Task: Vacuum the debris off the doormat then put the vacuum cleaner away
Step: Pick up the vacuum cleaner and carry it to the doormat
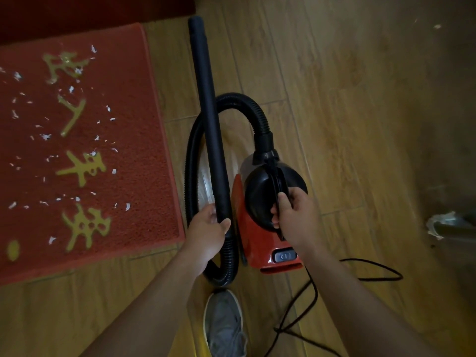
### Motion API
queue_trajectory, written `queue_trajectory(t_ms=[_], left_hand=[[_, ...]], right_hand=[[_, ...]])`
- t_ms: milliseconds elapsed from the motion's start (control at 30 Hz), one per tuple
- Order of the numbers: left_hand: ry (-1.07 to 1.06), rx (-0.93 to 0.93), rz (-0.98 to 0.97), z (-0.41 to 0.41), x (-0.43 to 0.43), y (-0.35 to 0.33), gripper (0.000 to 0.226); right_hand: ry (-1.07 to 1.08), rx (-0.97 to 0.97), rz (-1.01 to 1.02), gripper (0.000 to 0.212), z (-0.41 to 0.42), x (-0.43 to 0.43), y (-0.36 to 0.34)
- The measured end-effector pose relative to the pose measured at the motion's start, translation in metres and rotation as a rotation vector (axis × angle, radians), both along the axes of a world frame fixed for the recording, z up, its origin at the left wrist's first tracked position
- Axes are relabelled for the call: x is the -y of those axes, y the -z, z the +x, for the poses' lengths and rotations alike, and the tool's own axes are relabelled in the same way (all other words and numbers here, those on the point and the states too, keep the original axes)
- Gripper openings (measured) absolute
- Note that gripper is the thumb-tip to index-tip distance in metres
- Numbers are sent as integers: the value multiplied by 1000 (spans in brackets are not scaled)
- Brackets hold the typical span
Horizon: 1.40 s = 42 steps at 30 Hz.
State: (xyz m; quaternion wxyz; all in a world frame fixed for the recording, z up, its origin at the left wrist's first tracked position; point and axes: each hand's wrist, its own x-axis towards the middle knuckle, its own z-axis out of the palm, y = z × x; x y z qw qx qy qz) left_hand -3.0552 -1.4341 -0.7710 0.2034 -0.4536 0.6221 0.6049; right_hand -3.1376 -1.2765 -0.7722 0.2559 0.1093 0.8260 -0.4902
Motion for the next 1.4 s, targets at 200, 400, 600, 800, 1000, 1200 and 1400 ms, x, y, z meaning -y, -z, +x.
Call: queue_trajectory(t_ms=[200, 400, 600, 800, 1000, 1200, 1400], left_hand=[[-6, 0, -19, 3, -1, 16, 19], [-4, 10, -54, 0, -4, 25, 16], [-12, 24, -91, 0, 1, 36, 12], [-45, 16, -103, -4, 7, 45, 12], [-97, 1, -125, -17, 18, 47, 13], [-95, 14, -122, -20, 21, 55, 16], [-116, 45, -97, -24, 16, 61, 19]], right_hand=[[46, 16, -52, 20, 2, -7, 1], [59, 23, -82, 19, 2, -8, 3], [73, 19, -116, 19, 3, -8, 4], [75, 8, -134, 17, 3, -8, 4], [64, -8, -120, 16, 3, -8, 5], [69, -10, -122, 16, 3, -8, 9], [88, -15, -126, 17, 4, -8, 9]])
